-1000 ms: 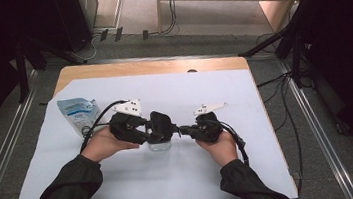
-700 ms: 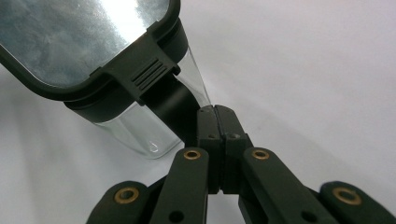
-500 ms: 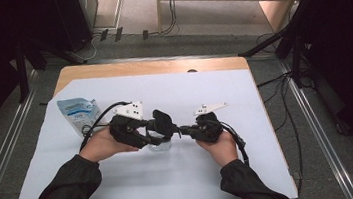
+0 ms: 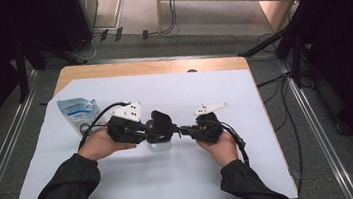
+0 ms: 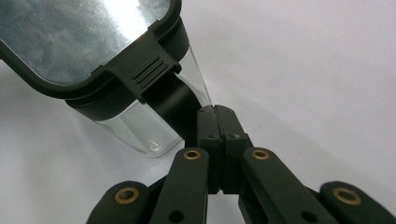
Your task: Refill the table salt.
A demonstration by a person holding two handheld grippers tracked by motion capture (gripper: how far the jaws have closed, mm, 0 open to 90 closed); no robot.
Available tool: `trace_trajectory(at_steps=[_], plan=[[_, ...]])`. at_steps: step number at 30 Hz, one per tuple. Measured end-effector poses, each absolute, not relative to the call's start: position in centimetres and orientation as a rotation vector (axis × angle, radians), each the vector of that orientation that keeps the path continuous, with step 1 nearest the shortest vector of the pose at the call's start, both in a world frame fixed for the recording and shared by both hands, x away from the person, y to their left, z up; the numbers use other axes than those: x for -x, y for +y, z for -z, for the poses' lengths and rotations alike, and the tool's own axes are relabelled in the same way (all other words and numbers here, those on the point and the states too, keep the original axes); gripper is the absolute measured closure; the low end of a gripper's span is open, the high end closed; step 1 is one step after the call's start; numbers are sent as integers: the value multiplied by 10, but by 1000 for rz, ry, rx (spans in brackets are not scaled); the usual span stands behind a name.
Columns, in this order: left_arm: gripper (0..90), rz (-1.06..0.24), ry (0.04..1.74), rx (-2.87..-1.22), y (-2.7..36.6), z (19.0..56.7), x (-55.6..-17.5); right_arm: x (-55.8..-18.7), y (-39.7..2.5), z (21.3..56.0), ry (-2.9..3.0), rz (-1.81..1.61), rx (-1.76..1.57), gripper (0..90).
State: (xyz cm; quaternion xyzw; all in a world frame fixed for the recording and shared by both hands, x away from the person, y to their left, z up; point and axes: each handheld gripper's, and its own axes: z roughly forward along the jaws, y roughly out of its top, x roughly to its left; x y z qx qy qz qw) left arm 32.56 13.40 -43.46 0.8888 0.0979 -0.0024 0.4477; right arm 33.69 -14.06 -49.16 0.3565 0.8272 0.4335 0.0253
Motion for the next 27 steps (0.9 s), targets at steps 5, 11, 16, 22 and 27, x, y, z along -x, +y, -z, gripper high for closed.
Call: trace_trajectory(at_steps=[5, 11, 16, 22, 27], plan=[[842, 8, 255, -2201, 129, 434, -325, -336, -141, 492, 2554, -1342, -1110, 900], [847, 12, 270, -2174, 124, 433, -325, -336, -140, 492, 2547, -1346, -1121, 900], [847, -7, 268, -2167, 117, 431, -323, -335, -140, 493, 2540, -1353, -1124, 900], [847, -1, 280, -2169, 108, 432, -324, -334, -140, 493, 2529, -1353, -1132, 900], [847, 8, 278, -2166, 103, 433, -325, -333, -139, 494, 2517, -1358, -1145, 900]])
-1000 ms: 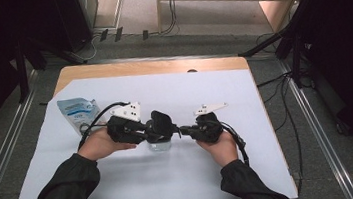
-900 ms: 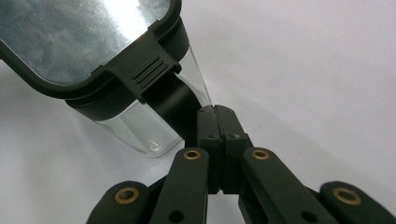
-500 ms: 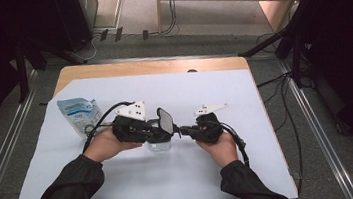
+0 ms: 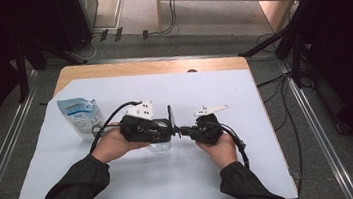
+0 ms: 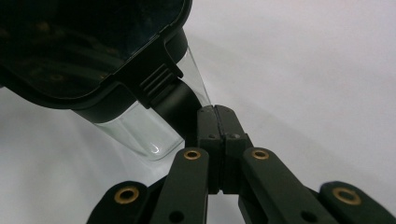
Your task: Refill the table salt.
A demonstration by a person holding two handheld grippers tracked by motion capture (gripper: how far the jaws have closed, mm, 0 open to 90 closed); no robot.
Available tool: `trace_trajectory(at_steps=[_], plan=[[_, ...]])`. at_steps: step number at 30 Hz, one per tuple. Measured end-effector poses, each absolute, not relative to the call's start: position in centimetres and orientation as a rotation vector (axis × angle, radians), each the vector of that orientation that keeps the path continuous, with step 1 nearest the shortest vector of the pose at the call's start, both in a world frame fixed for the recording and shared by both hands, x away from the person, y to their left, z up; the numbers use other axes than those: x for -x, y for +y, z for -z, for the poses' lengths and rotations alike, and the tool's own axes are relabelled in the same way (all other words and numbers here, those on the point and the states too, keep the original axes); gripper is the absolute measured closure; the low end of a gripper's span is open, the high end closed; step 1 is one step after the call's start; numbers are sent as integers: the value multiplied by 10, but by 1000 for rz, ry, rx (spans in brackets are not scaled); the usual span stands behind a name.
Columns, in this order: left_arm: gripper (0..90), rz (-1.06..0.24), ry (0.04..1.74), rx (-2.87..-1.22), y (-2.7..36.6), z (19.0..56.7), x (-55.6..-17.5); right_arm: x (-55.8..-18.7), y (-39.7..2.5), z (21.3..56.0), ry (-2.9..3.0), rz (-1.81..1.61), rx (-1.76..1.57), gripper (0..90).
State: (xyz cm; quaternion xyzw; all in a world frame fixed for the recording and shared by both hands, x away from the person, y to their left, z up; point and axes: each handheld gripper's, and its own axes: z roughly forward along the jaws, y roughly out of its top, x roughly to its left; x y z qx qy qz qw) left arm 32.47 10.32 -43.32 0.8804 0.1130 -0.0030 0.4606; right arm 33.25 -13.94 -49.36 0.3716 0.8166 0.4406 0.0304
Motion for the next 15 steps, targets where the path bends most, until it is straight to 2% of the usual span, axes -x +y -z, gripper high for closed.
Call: trace_trajectory(at_steps=[15], plan=[[842, 46, 279, -2171, 95, 438, -328, -328, -138, 495, 2508, -1350, -1150, 900]])
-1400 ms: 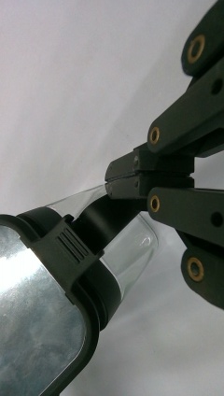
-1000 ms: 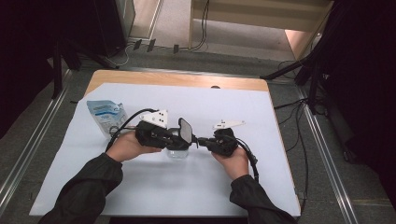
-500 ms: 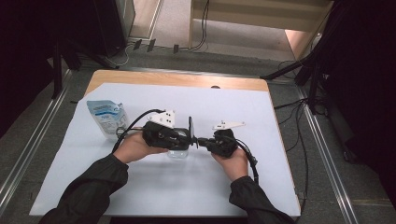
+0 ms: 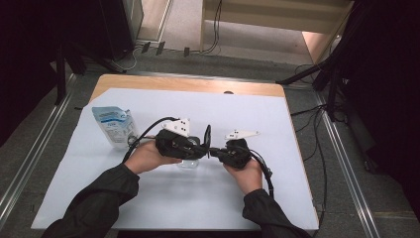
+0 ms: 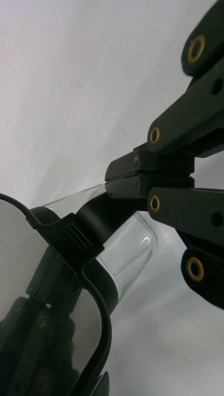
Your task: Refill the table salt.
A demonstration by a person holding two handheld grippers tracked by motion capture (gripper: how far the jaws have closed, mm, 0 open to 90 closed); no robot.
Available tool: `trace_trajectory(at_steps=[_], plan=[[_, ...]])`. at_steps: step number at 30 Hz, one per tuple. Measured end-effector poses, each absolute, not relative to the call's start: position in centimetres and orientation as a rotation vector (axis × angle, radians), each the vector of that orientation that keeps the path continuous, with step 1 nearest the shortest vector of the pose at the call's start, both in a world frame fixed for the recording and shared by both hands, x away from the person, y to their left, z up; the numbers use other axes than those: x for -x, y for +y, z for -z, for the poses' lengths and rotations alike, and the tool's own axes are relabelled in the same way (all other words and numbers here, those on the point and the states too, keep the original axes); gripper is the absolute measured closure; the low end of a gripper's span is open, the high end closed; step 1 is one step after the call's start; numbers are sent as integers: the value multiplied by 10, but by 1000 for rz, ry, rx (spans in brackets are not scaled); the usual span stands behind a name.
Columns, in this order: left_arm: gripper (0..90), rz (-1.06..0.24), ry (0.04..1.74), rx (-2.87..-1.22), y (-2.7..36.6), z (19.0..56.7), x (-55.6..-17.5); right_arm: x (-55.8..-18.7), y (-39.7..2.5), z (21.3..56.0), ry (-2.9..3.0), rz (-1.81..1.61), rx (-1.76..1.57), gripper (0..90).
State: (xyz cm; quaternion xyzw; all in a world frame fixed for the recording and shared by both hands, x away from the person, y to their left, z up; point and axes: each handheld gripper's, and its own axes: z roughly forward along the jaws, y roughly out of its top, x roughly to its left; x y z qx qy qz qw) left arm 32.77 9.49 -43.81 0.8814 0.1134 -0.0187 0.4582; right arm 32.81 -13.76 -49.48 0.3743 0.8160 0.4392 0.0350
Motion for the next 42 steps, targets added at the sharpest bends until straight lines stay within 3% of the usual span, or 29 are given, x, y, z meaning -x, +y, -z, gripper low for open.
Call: trace_trajectory(at_steps=[20, 24, 28, 34, 37, 42], plan=[[800, 87, 334, -2175, 100, 435, -329, -330, -141, 494, 2514, -1329, -1137, 881], [753, 100, 363, -2165, 109, 431, -330, -329, -147, 489, 2496, -1345, -1124, 810], [713, 104, 394, -2140, 121, 429, -326, -329, -153, 485, 2475, -1389, -1117, 631], [649, 63, 445, -2136, 134, 428, -322, -327, -157, 483, 2487, -1393, -1081, 570], [514, 45, 496, -2154, 141, 428, -321, -325, -160, 479, 2460, -1409, -1137, 541], [449, 44, 543, -2109, 157, 428, -318, -321, -165, 474, 2435, -1427, -1098, 525]])
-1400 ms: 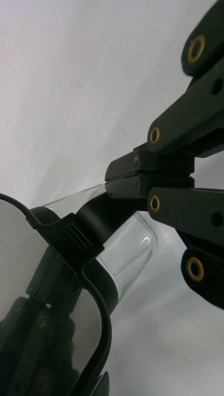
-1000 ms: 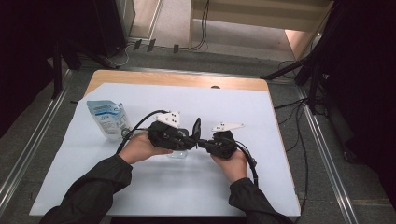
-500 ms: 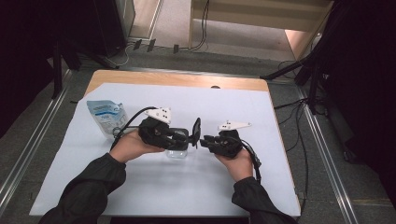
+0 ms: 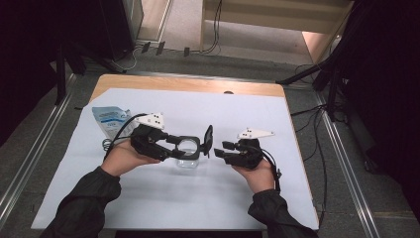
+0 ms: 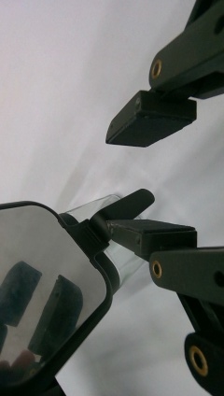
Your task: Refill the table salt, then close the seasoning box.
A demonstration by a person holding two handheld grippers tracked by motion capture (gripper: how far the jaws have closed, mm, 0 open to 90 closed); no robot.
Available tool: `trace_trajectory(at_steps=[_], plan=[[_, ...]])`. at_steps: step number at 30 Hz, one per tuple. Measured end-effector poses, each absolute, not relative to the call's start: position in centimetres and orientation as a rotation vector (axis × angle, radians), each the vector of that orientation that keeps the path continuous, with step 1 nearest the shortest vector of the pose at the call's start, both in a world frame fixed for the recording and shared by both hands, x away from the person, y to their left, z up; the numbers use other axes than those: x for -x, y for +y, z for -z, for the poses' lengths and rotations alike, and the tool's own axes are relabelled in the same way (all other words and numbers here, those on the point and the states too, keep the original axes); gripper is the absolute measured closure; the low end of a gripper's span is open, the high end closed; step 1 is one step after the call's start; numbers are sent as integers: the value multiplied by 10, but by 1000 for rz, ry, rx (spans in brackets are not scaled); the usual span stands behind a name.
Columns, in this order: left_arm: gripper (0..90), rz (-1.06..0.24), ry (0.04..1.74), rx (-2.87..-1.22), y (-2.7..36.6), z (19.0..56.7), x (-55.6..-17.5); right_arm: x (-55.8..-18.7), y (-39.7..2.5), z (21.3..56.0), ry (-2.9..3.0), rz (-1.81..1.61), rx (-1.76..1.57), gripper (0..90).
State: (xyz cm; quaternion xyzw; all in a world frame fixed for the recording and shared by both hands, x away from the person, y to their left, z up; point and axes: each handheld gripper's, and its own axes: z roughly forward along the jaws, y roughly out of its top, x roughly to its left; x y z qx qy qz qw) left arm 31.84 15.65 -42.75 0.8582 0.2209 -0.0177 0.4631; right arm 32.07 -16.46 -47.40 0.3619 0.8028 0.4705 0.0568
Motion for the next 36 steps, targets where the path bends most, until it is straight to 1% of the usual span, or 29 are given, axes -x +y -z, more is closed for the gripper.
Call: trace_trajectory(at_steps=[2, 3, 7, 10, 14, 17, 21, 36], plan=[[440, 83, 568, -2085, 163, 427, -319, -320, -167, 475, 2445, -1431, -1105, 517], [440, 83, 580, -2080, 166, 427, -319, -320, -167, 475, 2445, -1431, -1105, 517], [392, 33, 607, -2097, 175, 426, -315, -320, -172, 475, 2453, -1428, -1098, 535], [385, 16, 637, -2117, 181, 428, -312, -319, -175, 476, 2434, -1438, -1062, 540], [365, 1, 685, -2093, 192, 431, -312, -319, -177, 476, 2460, -1420, -1045, 540], [352, -11, 706, -2076, 199, 432, -310, -319, -180, 477, 2467, -1412, -1037, 521], [350, -51, 752, -2060, 214, 433, -307, -320, -187, 476, 2451, -1412, -1051, 513], [364, -119, 849, -2050, 248, 437, -303, -329, -194, 478, 2433, -1401, -1065, 515]])
